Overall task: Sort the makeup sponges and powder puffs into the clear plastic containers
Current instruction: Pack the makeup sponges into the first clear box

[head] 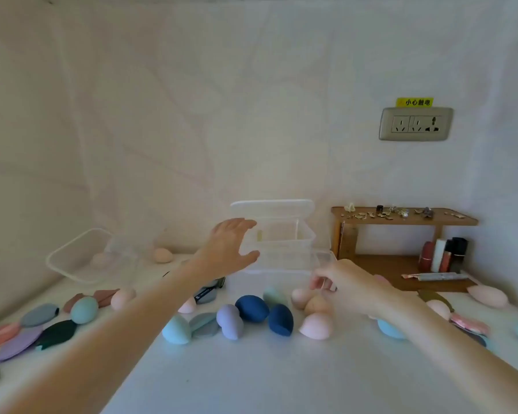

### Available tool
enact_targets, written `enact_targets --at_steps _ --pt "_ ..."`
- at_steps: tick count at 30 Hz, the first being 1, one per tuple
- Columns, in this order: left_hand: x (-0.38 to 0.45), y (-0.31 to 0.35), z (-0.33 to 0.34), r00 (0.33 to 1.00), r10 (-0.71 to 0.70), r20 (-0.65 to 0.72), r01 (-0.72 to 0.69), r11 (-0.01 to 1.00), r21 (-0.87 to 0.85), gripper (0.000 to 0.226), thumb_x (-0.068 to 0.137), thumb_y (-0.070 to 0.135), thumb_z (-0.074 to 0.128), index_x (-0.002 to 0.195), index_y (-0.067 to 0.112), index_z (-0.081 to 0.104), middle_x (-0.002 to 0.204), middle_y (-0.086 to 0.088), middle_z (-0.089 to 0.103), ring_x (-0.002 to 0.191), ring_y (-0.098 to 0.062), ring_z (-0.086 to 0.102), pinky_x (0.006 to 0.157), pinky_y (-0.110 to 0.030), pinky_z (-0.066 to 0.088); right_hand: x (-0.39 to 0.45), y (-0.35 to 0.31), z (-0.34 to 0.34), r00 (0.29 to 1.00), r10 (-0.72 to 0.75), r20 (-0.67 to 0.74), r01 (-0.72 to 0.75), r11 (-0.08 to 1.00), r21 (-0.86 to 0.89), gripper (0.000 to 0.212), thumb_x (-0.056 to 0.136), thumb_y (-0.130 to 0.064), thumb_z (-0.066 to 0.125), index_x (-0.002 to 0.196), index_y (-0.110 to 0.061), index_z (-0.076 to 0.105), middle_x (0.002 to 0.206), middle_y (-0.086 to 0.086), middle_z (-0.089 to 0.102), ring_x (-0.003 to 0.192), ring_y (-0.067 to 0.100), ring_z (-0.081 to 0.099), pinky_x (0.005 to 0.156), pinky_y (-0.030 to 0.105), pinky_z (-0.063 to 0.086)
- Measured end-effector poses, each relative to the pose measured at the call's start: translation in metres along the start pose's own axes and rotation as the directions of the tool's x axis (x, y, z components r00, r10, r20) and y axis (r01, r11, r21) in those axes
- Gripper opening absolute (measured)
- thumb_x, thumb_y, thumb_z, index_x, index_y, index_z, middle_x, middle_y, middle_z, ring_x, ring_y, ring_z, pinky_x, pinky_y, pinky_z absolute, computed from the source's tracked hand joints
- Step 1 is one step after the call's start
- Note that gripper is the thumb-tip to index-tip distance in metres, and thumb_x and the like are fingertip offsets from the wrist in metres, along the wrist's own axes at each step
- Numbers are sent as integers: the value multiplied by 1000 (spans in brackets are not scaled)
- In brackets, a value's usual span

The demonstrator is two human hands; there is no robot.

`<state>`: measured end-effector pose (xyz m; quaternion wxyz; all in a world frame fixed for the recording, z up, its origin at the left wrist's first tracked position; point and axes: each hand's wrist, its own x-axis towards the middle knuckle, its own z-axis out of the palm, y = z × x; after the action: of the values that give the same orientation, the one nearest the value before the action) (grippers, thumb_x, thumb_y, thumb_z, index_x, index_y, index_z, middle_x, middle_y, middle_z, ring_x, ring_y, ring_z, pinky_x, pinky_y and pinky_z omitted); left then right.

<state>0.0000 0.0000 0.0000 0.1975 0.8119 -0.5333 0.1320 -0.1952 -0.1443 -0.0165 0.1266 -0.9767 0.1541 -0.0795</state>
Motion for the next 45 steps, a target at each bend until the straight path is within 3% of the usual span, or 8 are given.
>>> enact_targets --at_steps 9,12,23,31,34,38,42,45 --pt "6 -6 3 980 168 -106 -130 946 298 24 94 28 46 93 13 65 91 0 70 95 -20 59 110 -24 20 13 -8 25 995 45 90 -37 995 -93 23 91 -9 49 109 -18 60 119 3 54 101 19 56 88 28 46" --pt "-15 4 -19 926 309 -216 -252 933 256 36 87 33 37 74 11 62 67 0 64 67 -22 57 76 -20 36 10 -20 26 1000 -21 -17 19 996 -85 21 92 -10 45 103 -16 62 113 1 55 94 15 51 80 23 41" --pt "-186 -4 -96 957 -43 -286 23 997 -74 31 80 53 35 72 28 50 72 21 55 60 8 48 56 -8 38 18 -104 34 956 -285 -66 290 951 104 27 92 -8 46 111 -15 63 119 0 54 94 12 47 79 20 34" --pt "-270 -51 -95 965 -227 -134 223 974 -44 34 73 73 39 91 46 48 127 35 24 124 -10 30 87 -10 35 81 -154 84 938 -346 -33 345 917 202 26 93 -4 43 107 -8 65 107 3 60 102 18 53 80 25 38" --pt "-283 -61 -88 971 -220 -94 217 975 -34 41 74 80 29 90 46 47 144 23 13 144 -21 12 114 -33 23 98 -169 91 932 -361 25 348 914 207 31 94 -5 39 107 -13 66 112 4 63 98 19 56 72 24 38" --pt "-283 -76 -91 977 -199 -82 197 980 -39 46 72 79 37 84 39 53 143 44 -2 147 -17 -8 119 -41 3 114 -183 103 913 -370 172 349 926 143 36 95 -4 38 74 -16 65 100 4 62 100 27 55 68 23 41" --pt "-274 -77 -97 937 -320 139 332 940 -74 33 62 67 61 64 34 65 141 47 0 143 -3 -21 121 -41 7 130 -192 114 894 -334 297 334 941 54 24 96 -16 43 101 -10 65 117 9 61 107 28 55 89 33 42" --pt "-273 -74 -96 901 -346 263 385 916 -114 20 66 52 71 54 39 60 138 50 4 141 3 -23 120 -41 9 136 -195 120 880 -364 304 368 929 48 19 90 -17 50 79 -14 66 92 6 61 89 26 57 77 34 45"
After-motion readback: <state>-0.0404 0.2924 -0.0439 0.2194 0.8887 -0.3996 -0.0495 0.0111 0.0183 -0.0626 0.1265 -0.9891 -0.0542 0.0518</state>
